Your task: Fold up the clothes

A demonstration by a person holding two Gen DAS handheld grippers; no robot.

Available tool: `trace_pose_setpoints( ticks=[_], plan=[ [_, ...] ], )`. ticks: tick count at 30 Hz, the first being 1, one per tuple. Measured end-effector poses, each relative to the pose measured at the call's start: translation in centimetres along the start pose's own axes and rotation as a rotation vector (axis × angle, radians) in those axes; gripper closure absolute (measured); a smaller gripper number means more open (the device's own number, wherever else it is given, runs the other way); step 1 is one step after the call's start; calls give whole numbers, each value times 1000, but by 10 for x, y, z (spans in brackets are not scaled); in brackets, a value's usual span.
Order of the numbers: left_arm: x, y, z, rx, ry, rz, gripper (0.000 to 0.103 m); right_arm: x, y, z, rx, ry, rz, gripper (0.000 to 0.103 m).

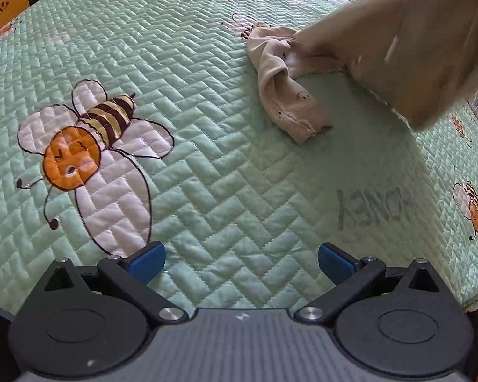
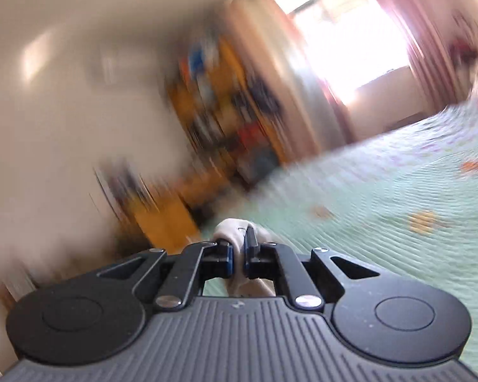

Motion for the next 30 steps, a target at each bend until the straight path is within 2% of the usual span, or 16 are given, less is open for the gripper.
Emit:
trace_pose_setpoints(
  ticks=[2, 4, 5, 6, 7, 8, 10, 11, 12, 13, 16, 20, 22, 26, 28, 30],
  plan=[
    [4, -2, 2, -9, -5, -1, 1, 4, -43, 20, -112, -128, -155, 95],
    [8, -3, 2, -10, -10, 3, 1, 1, -73, 39, -194, -189, -221, 95],
    [9, -4, 1, -8, -10, 5, 1, -8, -83, 48, -224, -183, -244, 95],
    [10, -4, 0, -6, -11, 7, 1, -21, -89, 52, -233, -125, -247, 94],
    [9, -4, 0, -7, -13, 4, 1, -41, -94, 57, -230, 2, -221, 92],
    [7, -4, 0, -9, -14, -7, 1, -66, -96, 61, -209, 194, -153, 84],
    [1, -1, 0, -7, -14, -34, 1, -116, -85, 59, -56, 551, 98, 64],
    [-1, 0, 1, -6, -13, -47, 1, -142, -71, 63, 20, 694, 162, 57],
    [-4, 1, 1, -6, -11, -63, 1, -168, -56, 70, 96, 832, 216, 57],
    [-6, 3, 1, -8, -14, -79, 1, -185, -38, 79, 131, 850, 173, 57],
    [-12, 3, -1, -4, -29, -114, 1, -203, 23, 105, 153, 724, -15, 58],
    [-30, 3, -1, -12, -24, -162, 1, -195, 94, 99, 216, 632, -70, 52],
    [-40, 5, -2, -10, -21, -194, 1, -187, 125, 99, 239, 623, -81, 47],
    [-62, 14, -5, 4, -33, -269, 1, -185, 159, 84, 287, 607, -80, 45],
    [-70, 17, -4, 0, -51, -301, 1, -176, 158, 69, 285, 595, -14, 44],
    [-77, 20, -4, -3, -70, -324, 1, -179, 159, 57, 313, 643, 54, 40]
  ],
)
Point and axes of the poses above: each gripper's, at about its wrist camera, not at the fingertips, and z roughly against the way its jaws point, x to its left, y to its underside, the point moved 9 cm from there along -z, roughly the way its jaws point, and after that the axes turned 5 degrees about z, right-handed, at the moved point
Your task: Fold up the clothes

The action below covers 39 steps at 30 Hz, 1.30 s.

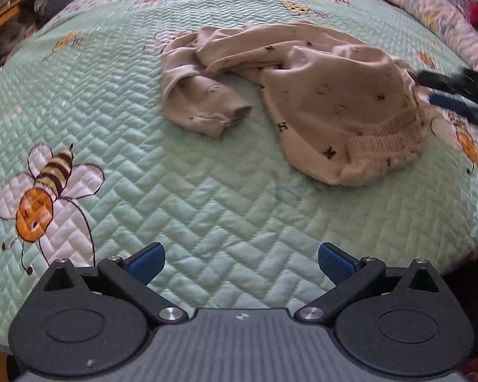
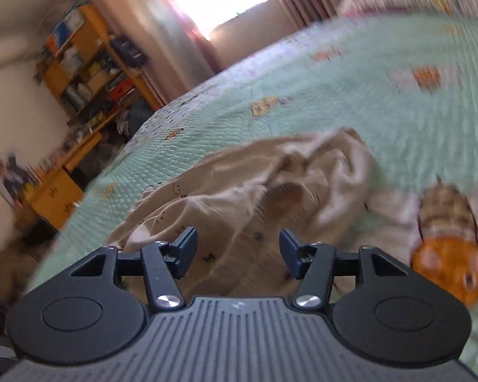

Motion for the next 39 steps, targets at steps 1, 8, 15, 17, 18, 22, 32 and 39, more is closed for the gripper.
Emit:
trace_pose_setpoints(
  ticks=[1, 8, 15, 17, 18, 22, 32, 39],
  plan=[
    [-3, 0, 1, 0, -9, -13, 1, 2, -2, -6, 6, 30, 31, 40],
    [-14, -4, 10, -11, -69, -71, 1, -22, 17, -27, 27, 59, -72, 69],
    [-18, -10, 7, -8, -110, -100, 1, -55, -3, 47, -160, -128, -342, 88],
    [-22, -13, 6, -13, -129, -124, 1, -76, -20, 75, -243, -115, -376, 88],
    [-24, -15, 5, -17, -140, -139, 1, -88, -27, 86, -275, -94, -388, 88],
    [-41, -30, 2, -54, -179, -225, 1, -122, -35, 107, -285, 120, -284, 88],
    [-97, -88, 3, -350, -223, -491, 1, -153, 62, 80, -216, 30, -585, 76],
    [-86, -103, -2, -480, -182, -510, 1, -144, 69, 87, -337, 46, -514, 63]
  ],
)
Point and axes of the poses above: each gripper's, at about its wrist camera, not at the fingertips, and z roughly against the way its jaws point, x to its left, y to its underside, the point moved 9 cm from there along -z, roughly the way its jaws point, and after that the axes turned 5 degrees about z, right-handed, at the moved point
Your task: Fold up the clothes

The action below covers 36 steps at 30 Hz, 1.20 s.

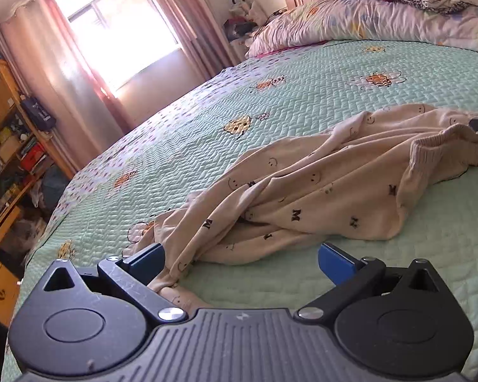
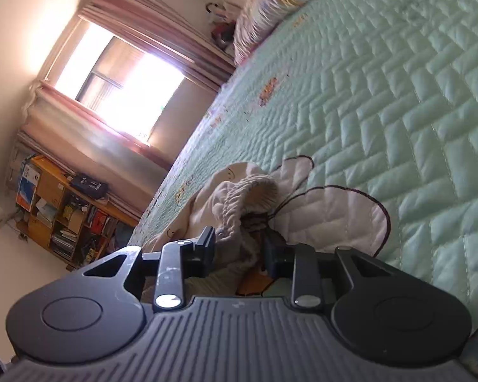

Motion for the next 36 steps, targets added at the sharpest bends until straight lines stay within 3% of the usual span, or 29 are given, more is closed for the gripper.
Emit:
trace_pose_setpoints(
  ticks=[1, 3, 4, 8, 15, 19, 20, 22, 23, 25, 27, 31, 36],
  plan=[
    [6, 0, -3, -2, -34, -1, 1, 3, 0, 3, -28, 18, 36, 60],
    [19, 1, -9, -7, -80, 23, 4, 12, -2, 9, -82, 34, 101, 39],
    [25, 0, -12, -10, -79, 48, 5, 16, -4, 15, -110, 33, 121, 37],
    [47, -1, -31, -1, -150, 37, 11, 10, -15, 31, -202, 65, 133, 32],
    [40, -10, -65, 13, -216, -120, 14, -20, -20, 17, -198, 87, 41, 28],
    [28, -9, -76, 36, -212, -170, 9, -19, -15, 17, -190, 79, 50, 27],
    [28, -8, -80, 47, -209, -167, 13, -18, -15, 16, -187, 75, 54, 27],
    [28, -4, -88, 90, -180, -151, 38, -19, -14, 15, -181, 68, 58, 26],
    [28, -3, -93, 112, -165, -143, 62, -19, -14, 14, -177, 65, 58, 26],
    [30, 0, -101, 150, -135, -105, 72, -20, -13, 13, -174, 63, 53, 25],
    [35, -5, -100, 144, -116, -65, 96, -21, -13, 13, -174, 61, 50, 25],
    [53, -31, -97, 93, -123, -11, 99, -21, -14, 11, -170, 63, 50, 25],
    [97, -115, -104, -11, -253, 7, 99, -23, -15, 9, -173, 66, 50, 25]
  ],
)
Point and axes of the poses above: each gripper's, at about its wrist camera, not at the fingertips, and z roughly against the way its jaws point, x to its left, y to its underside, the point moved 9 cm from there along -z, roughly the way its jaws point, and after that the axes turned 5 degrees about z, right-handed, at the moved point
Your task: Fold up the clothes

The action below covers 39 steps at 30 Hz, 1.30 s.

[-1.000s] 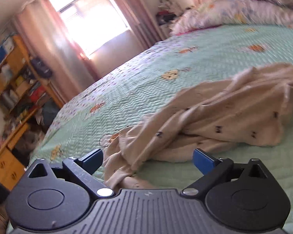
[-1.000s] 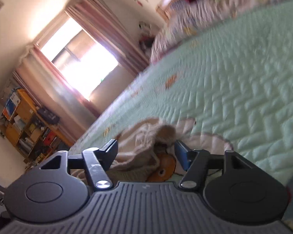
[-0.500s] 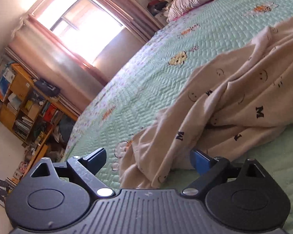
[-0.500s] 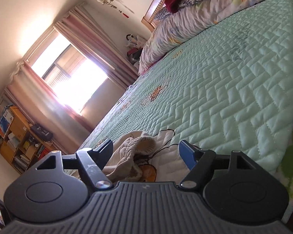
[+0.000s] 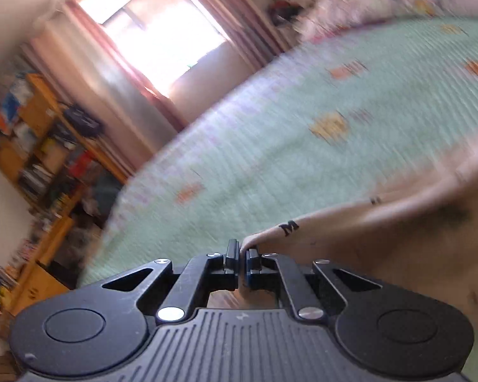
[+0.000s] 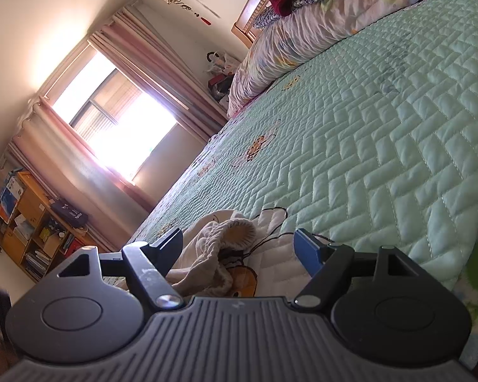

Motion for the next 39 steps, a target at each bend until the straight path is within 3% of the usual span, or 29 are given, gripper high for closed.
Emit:
trace_pose_setpoints(
  ticks=[4, 5, 7, 9, 10, 13, 16, 20, 24, 28, 29, 30, 31, 32, 36, 39],
  plan=[
    [33, -86, -12, -134, -125, 49, 97, -1, -1, -3, 2, 2, 1, 25],
    [35, -100, -14, -141, -148, 52, 90, -1, -1, -4, 3, 4, 2, 25],
    [33, -111, -25, -99, -122, 47, 73, -1, -1, -4, 6, 5, 4, 25],
    [30, -112, -36, -43, -79, 35, 24, -1, -1, -4, 7, 3, 2, 25],
    [28, -104, -39, -17, -63, 22, 16, -2, -1, -4, 7, 1, 1, 25],
    [27, -61, -43, 33, -37, -10, 16, -3, -2, -5, 8, -5, -5, 25],
    [29, 5, -36, 131, 26, 52, 16, -4, -3, -5, 8, -10, -8, 25],
    [30, 108, -31, 308, 53, 104, 15, -5, -4, -5, 9, -15, -11, 25],
    [32, 170, -35, 426, 31, 196, 11, -5, -4, -6, 11, -12, -5, 24],
    [37, 185, -41, 446, 30, 329, 13, -4, -3, -6, 12, -8, 1, 24],
    [34, 181, -44, 443, 62, 353, 31, -4, -2, -6, 13, -5, 3, 24],
    [32, 175, -44, 437, 107, 381, 72, -3, -2, -6, 14, -2, 6, 24],
    [30, 168, -44, 430, 153, 410, 94, -3, -2, -6, 14, -1, 8, 24],
    [28, 161, -44, 423, 199, 438, 96, -3, -2, -6, 15, 1, 10, 24],
    [31, 145, -23, 359, 205, 334, 97, 0, 0, -6, 16, 5, 14, 24],
    [67, 139, 5, 312, 102, 333, 97, 0, -1, -6, 17, 3, 15, 24]
  ],
)
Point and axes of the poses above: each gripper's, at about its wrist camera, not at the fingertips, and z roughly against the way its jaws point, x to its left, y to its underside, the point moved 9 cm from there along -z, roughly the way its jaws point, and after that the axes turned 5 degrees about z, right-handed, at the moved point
